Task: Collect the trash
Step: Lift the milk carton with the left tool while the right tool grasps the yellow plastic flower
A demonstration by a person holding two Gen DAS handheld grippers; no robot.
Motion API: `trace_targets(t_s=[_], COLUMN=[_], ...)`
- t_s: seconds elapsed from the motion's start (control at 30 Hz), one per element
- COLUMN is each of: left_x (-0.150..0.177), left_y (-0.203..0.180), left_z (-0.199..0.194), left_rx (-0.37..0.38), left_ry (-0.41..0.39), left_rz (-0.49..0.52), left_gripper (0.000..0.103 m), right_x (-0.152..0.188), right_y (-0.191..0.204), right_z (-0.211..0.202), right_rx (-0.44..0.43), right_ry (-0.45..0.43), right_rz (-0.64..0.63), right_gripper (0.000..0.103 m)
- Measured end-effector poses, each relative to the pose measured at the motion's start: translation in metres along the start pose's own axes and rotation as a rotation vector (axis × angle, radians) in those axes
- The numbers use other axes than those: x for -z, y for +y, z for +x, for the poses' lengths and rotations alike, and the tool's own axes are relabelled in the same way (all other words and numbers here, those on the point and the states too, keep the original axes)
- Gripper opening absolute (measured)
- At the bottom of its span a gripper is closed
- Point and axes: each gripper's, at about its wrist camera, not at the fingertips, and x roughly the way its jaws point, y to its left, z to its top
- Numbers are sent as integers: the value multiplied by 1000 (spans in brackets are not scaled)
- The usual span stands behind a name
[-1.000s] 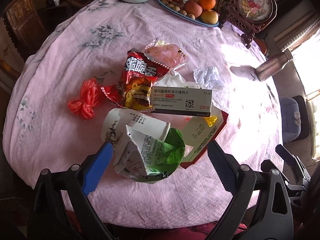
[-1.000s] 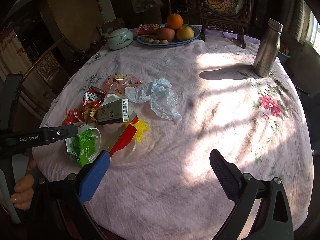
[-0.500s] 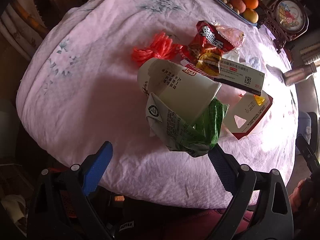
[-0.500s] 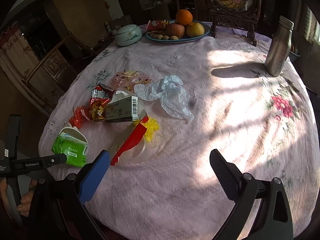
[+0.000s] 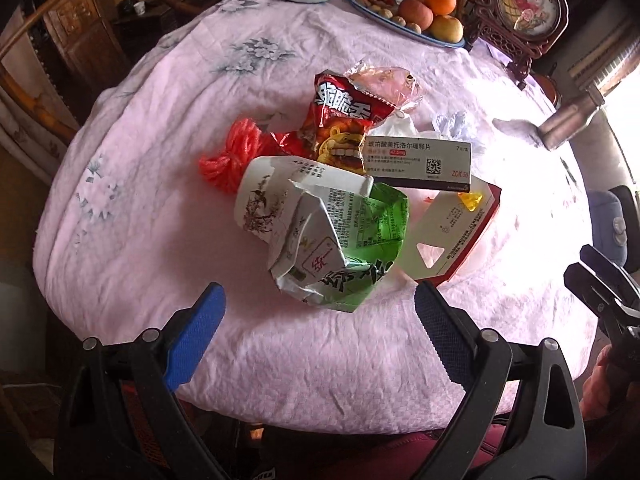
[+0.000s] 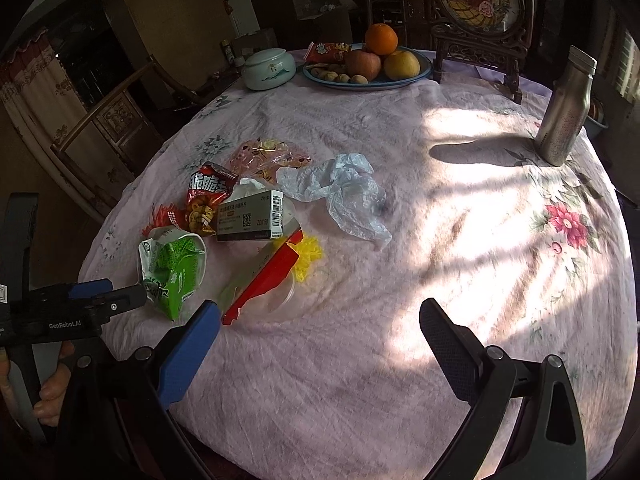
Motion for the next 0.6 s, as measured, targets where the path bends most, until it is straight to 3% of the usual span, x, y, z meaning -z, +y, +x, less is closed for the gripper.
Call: trace_targets(t_s=[0.17,0.3,0.37,0.5,0.6], left_x=[-4,-6,-13,-41,-51], left_y=[13,15,12,24,37], left_z=[27,50,49,7,-9], left_rx=[160,241,213,38,9], left_ry=[94,158,134,-84,-102], left_rz=[-162,-274,-279,-244,-251], left_gripper=[92,93,91,91,92], right_x=[5,6,5,3,0], right_y=[-17,-25,-25,-20,-15], right_z=[-3,-2,-1,0,3], right_rx=[18,18,15,-3,-26], right_ry=[0,10,10,9,12], right_rz=[42,54,45,23,6], right_gripper=[97,97,97,97,97])
